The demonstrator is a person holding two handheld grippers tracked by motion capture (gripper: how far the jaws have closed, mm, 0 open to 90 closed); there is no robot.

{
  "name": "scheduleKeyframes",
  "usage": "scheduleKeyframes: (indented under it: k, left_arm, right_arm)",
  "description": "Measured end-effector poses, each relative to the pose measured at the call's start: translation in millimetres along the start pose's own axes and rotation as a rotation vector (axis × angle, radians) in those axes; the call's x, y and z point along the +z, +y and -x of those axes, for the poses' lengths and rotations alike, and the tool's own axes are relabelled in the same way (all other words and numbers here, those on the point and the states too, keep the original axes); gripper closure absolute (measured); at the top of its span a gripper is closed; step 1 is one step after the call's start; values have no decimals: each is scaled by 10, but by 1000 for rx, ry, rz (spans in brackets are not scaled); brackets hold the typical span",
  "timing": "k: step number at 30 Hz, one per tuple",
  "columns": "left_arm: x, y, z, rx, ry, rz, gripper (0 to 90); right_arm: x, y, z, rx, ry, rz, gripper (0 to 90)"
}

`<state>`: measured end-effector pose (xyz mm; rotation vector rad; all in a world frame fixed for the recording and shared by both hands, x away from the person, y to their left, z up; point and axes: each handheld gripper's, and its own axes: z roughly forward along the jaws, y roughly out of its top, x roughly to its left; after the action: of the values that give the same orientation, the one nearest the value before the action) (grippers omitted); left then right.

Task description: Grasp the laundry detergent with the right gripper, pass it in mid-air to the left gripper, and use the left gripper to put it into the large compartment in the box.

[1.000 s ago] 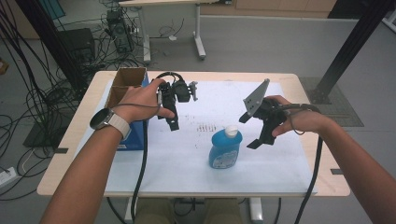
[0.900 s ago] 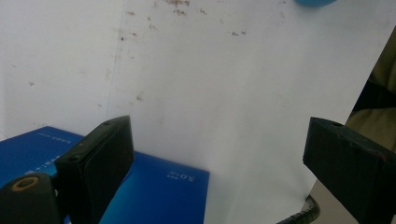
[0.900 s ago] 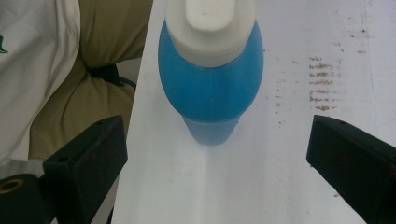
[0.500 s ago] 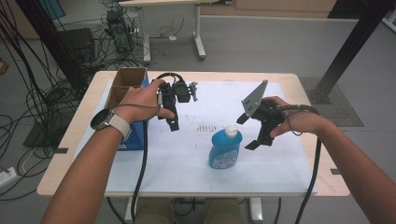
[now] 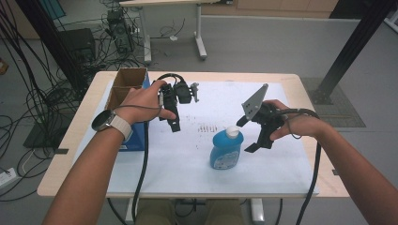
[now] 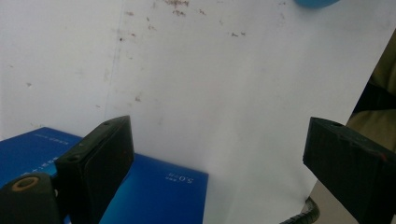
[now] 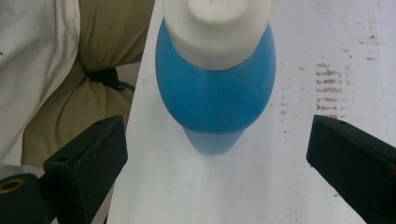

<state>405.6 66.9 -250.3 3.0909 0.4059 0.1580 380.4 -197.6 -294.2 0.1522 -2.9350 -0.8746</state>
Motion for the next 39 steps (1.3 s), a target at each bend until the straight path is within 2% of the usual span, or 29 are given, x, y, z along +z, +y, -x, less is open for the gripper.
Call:
scheduleKeyframes:
  k: [13,22,39]
  left_arm:
    - [12,-12,-6,-5,-4,-2,92]
    - [13,-1,-11,5,-2,-8,92]
    - [15,5,-2,-1,0,-5,92]
  right_arm:
    - [62,-13,15,-1,8,9,53]
    - [57,-18,6,2,3,17,53]
    - [51,-23,21,-6,0,24,53]
